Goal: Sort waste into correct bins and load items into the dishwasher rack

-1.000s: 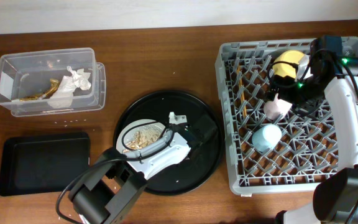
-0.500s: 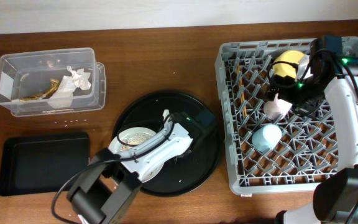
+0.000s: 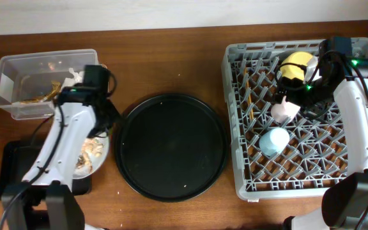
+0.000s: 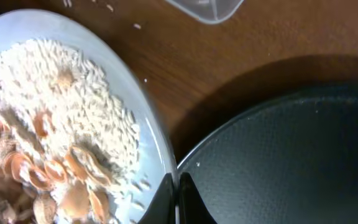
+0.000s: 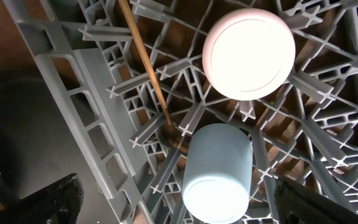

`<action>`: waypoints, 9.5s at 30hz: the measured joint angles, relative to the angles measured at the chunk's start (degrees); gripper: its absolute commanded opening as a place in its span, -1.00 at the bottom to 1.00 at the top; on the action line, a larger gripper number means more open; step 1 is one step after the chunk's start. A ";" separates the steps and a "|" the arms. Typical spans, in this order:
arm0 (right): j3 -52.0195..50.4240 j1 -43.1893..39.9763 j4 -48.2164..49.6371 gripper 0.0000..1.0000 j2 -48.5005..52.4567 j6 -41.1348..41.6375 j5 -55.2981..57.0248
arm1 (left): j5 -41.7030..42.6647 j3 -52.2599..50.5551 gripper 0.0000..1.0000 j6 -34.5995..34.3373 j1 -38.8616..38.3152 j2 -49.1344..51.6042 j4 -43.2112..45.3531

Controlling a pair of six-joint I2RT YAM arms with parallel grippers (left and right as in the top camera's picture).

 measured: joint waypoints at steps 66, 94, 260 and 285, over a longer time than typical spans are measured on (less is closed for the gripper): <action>0.00 0.00 0.02 0.97 -0.22 -0.02 -0.02 | 12.31 0.04 -0.87 1.66 -33.75 8.52 16.22; 0.07 2.54 -9.51 0.86 -0.26 -8.90 -21.57 | -8.39 13.31 0.98 3.06 16.61 -16.06 -23.32; -89.48 5.05 69.22 0.97 -95.95 -10.32 13.92 | 10.75 -45.07 0.98 31.74 7.10 -79.32 14.64; -89.48 5.05 69.22 0.97 -95.95 -10.32 13.92 | 7.26 -73.85 0.98 34.12 7.08 -94.18 54.47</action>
